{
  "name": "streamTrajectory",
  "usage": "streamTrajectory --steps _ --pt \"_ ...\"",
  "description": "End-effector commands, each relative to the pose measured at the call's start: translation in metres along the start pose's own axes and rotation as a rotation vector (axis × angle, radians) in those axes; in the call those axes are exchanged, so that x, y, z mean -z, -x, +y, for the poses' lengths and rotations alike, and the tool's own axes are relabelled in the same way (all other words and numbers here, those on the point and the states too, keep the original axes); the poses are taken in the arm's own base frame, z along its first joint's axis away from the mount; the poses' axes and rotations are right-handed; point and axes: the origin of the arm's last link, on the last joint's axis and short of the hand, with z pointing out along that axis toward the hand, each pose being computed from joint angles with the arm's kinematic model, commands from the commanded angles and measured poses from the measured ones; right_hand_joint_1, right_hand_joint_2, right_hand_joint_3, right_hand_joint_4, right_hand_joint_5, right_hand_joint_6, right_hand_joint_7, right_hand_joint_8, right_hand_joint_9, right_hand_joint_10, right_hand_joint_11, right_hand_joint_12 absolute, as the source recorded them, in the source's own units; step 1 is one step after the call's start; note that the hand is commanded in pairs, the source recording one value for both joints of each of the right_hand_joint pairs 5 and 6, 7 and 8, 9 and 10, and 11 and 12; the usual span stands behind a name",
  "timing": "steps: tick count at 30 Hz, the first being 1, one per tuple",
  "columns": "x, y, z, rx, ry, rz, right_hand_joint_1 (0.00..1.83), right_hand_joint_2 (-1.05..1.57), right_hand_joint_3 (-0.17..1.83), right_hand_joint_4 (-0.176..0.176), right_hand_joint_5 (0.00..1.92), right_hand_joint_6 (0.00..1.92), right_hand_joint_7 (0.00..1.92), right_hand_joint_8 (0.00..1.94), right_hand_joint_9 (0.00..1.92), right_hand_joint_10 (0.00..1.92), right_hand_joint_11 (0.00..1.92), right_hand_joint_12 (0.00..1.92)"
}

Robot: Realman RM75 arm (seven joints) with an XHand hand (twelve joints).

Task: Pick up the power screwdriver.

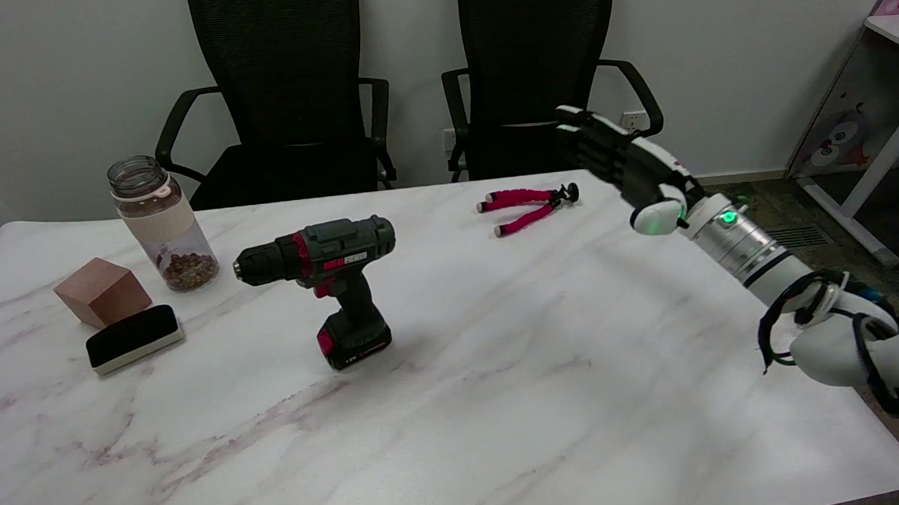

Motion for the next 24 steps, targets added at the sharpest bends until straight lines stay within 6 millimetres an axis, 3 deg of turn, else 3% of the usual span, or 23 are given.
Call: streamTrajectory --steps 1,15,24 --pt "-0.030 0.089 0.020 -0.242 -0.050 -0.349 0.93 -0.63 0.91 0.176 0.16 0.16 0.16 0.16 0.18 0.18 0.14 0.14" --pt "-0.075 0.118 0.050 -0.313 0.030 -0.260 0.94 -0.72 0.89 0.176 0.09 0.09 0.09 0.09 0.15 0.15 0.16 0.16" --pt "-0.102 0.154 0.050 -0.310 0.056 -0.318 0.94 -0.76 0.90 0.176 0.08 0.08 0.08 0.08 0.14 0.14 0.14 0.14"
